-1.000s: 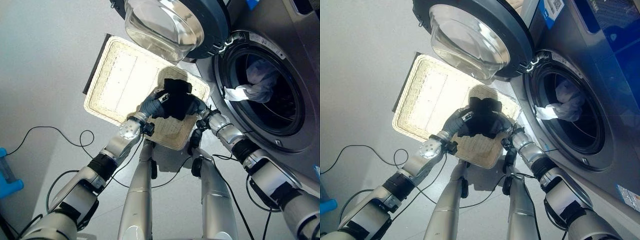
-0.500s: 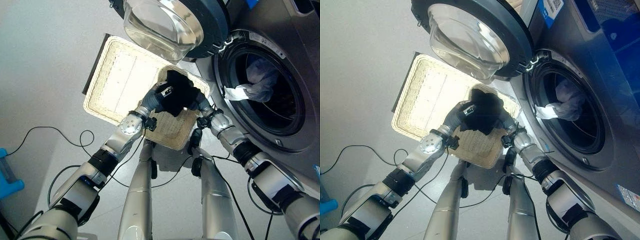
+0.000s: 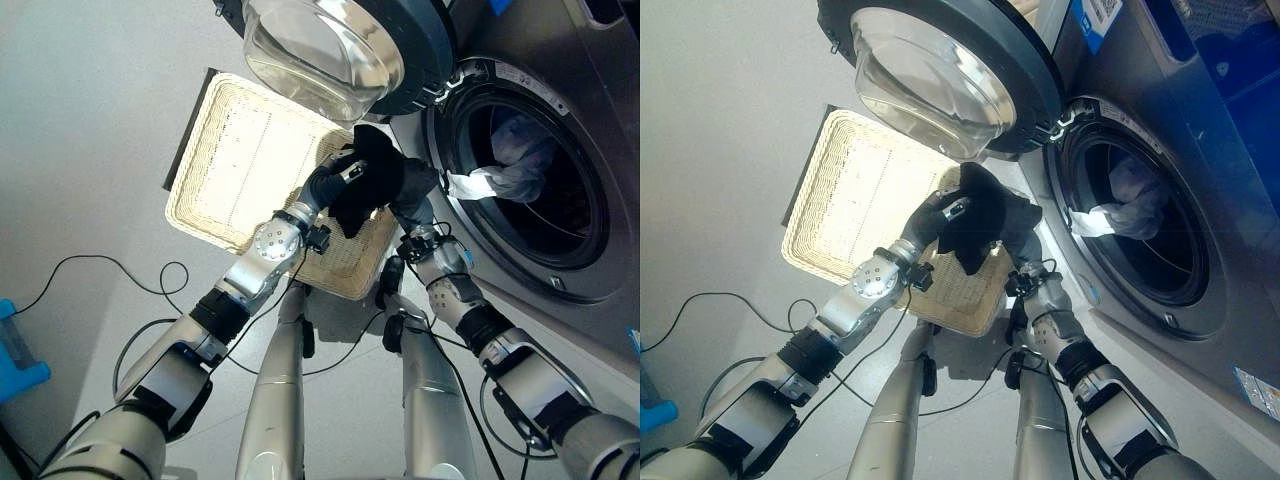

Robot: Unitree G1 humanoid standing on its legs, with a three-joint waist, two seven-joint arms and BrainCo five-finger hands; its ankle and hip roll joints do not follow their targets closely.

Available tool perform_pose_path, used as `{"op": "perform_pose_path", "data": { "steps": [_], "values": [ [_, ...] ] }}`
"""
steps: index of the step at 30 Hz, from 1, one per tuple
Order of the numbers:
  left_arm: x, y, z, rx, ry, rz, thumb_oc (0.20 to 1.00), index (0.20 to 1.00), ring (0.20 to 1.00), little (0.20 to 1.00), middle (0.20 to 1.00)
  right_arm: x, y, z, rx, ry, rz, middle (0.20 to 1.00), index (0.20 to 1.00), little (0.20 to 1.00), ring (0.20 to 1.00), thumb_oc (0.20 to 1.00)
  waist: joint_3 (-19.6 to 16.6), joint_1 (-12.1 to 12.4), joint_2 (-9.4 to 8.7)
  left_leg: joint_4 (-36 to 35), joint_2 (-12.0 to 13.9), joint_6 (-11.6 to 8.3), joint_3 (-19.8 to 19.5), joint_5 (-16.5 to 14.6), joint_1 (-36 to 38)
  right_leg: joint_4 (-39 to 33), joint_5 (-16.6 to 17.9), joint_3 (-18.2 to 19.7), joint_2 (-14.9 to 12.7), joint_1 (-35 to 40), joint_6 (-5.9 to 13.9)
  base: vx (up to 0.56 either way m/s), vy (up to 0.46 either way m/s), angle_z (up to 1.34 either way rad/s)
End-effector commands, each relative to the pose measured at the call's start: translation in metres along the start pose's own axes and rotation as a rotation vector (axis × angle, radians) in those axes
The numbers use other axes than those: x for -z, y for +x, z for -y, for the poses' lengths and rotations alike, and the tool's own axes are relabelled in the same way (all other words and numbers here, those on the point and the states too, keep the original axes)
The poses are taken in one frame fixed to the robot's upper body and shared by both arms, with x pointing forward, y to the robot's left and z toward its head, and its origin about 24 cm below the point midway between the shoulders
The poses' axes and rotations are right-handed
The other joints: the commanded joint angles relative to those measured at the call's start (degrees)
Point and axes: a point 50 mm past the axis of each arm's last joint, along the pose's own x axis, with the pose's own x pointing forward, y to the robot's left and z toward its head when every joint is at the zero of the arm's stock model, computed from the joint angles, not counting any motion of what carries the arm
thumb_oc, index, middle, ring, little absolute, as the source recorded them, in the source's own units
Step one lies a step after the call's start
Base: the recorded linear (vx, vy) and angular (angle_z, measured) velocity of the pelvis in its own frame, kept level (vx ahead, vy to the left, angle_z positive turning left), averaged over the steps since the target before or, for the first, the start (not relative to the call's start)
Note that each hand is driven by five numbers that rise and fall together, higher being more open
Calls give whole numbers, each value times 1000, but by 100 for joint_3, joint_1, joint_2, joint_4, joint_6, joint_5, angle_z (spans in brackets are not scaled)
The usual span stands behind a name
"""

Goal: Put the clothes into the washing machine.

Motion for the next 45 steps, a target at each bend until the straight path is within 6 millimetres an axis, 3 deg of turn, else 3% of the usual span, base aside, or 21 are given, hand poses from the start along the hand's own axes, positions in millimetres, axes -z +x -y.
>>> {"op": "perform_pose_path", "data": {
  "steps": [1,9,25,31,33,39,45],
  "values": [
    [10,-8,53,179,9,-28,1000,1000,1000,1000,1000,-61,26,-46,-251,194,348,200,200,200,200,200,-94,-156,329,130,-607,477,342,-310,85,-545,554,-109,390,261,308,-2,7,-6],
    [29,-15,50,165,60,-123,1000,1000,1000,1000,1000,-56,15,-29,-224,318,383,200,200,200,200,200,-94,-214,299,119,-563,463,407,-324,83,-594,583,-91,384,269,333,-2,1,-4],
    [35,-17,40,72,80,-133,1000,1000,1000,1000,1000,-46,8,-13,-159,430,378,200,200,200,200,200,-94,-180,267,118,-520,439,455,-319,19,-588,588,-177,328,230,354,0,0,0],
    [38,-19,38,52,85,-136,1000,1000,1000,1000,1000,-37,3,-2,-120,556,387,200,200,200,200,200,-94,-177,272,132,-513,433,472,-335,20,-573,581,-178,322,229,355,1,2,-1],
    [40,-20,36,39,93,-144,1000,1000,1000,1000,1000,-30,-2,9,-78,728,445,200,200,200,200,200,-94,-177,284,140,-506,429,490,-354,30,-555,563,-175,314,236,361,18,20,-3],
    [45,-21,34,-5,70,-154,1000,1000,1000,1000,1000,-18,-9,17,61,964,546,200,200,200,200,200,-94,-190,310,142,-518,434,506,-391,55,-548,566,-165,306,248,381,2,4,-1],
    [42,-18,34,-27,64,-128,1000,1000,1000,1000,1000,-26,-3,23,155,1014,635,200,200,200,200,200,-94,-171,394,119,-540,436,543,-418,132,-588,589,-153,296,318,387,8,17,-6]
  ]
}}
